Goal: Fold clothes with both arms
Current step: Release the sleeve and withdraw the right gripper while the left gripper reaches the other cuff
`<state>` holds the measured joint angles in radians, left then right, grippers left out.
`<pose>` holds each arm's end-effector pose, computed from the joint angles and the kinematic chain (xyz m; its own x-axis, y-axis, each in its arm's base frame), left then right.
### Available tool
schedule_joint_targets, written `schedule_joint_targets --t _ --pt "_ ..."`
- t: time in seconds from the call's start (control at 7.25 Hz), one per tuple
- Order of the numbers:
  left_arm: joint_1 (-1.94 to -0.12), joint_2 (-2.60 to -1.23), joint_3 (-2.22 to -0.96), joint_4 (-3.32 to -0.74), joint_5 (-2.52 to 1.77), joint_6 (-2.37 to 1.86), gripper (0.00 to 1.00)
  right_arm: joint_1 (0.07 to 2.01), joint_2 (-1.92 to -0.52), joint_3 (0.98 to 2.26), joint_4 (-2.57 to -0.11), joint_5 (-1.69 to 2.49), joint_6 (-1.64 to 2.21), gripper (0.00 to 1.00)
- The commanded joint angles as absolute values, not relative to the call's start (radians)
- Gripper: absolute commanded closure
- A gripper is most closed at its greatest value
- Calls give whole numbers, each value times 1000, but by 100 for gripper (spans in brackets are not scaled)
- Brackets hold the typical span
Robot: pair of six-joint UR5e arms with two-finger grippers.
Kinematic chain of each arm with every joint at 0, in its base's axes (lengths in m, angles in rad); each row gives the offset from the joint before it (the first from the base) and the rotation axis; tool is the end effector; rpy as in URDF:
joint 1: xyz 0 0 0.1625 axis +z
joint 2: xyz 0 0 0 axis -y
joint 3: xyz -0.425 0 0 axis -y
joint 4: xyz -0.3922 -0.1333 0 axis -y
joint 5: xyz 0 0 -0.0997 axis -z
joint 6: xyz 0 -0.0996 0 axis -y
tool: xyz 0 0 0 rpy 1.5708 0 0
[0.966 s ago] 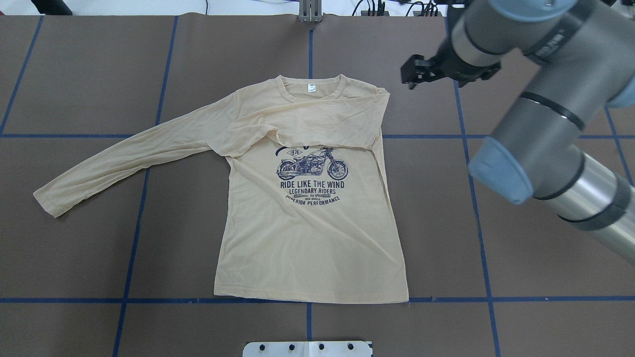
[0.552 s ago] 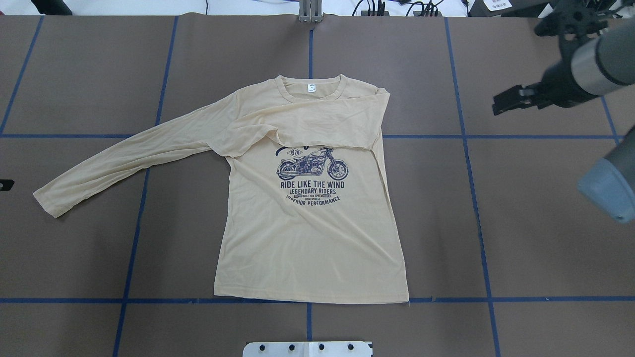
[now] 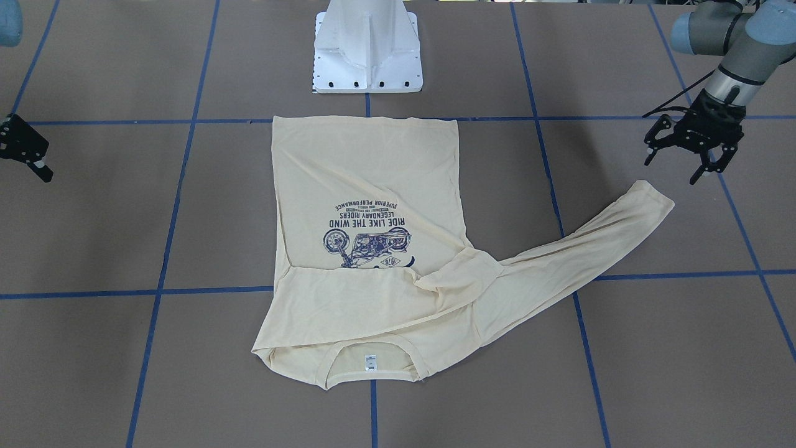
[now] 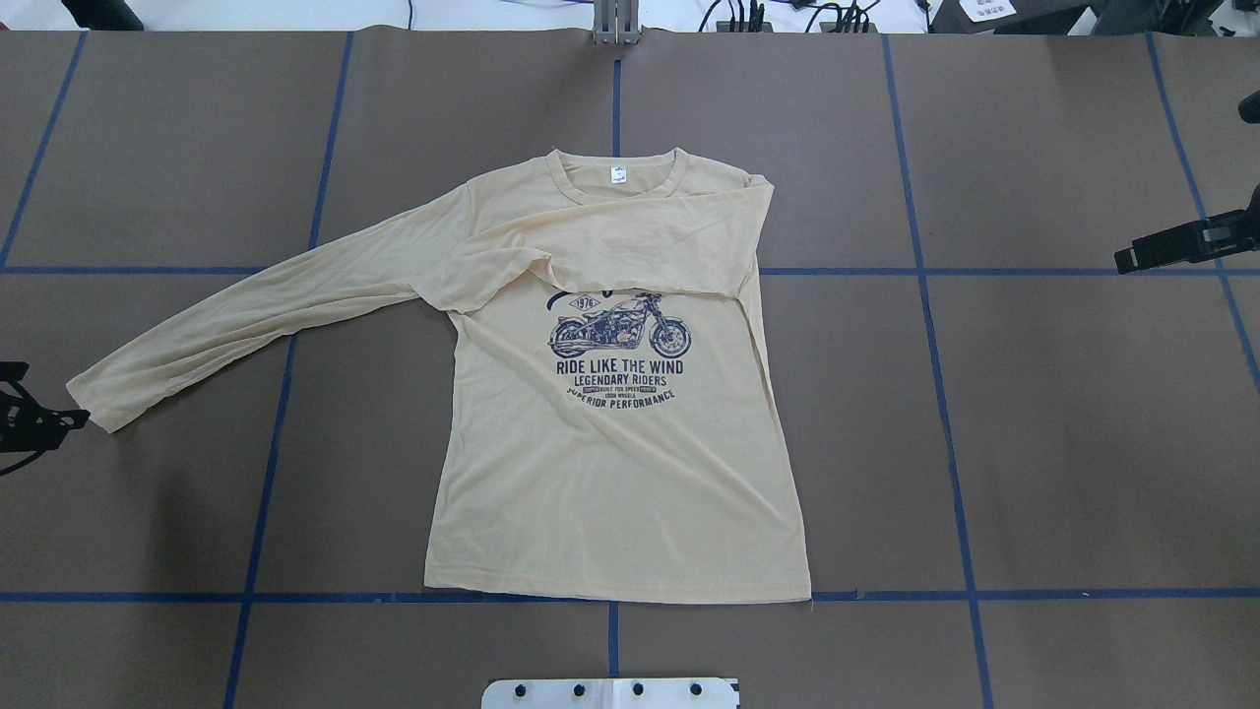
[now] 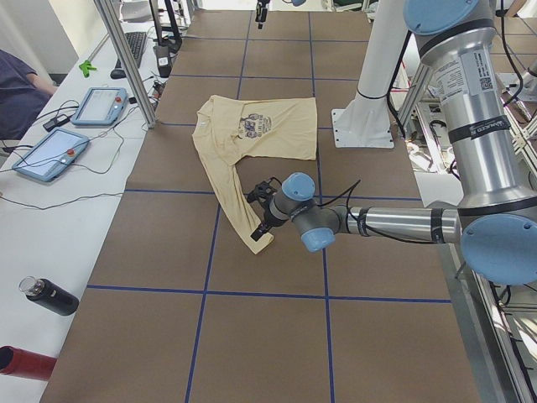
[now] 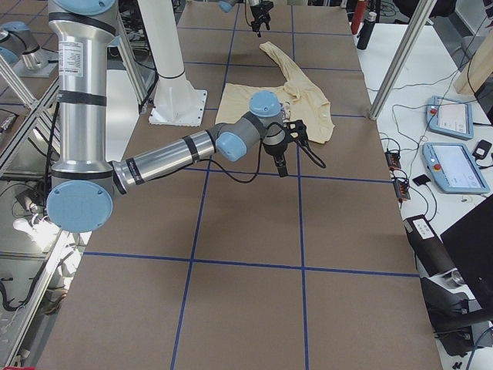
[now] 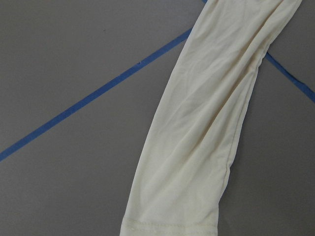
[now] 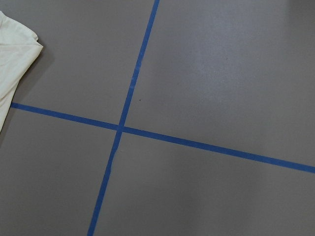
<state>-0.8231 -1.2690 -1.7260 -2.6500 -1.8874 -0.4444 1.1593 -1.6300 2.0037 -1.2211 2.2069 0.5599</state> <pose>0.1950 -0.3607 0.6019 0.6498 0.5611 -0.5128 -0.1393 0.7510 0.6454 -0.1191 -0.4584 0.4376 0.6507 -0.2131 0.7289 -0.0540 0.9444 0.3244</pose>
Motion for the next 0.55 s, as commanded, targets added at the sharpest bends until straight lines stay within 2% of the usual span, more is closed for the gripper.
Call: schedule_joint_targets --t 0.0,0.14,0.41 --pt "-772 -1284 -1691 -2660 -1848 -472 23 1161 -1632 2002 -1220 2206 558 0" --pt "-767 -1287 -1680 -2660 -1848 -472 30 1160 -1632 2002 -1220 2206 558 0" --pt "-761 -1293 -1677 -2660 -1847 -472 35 1160 -1632 1997 -1220 2201 558 0"
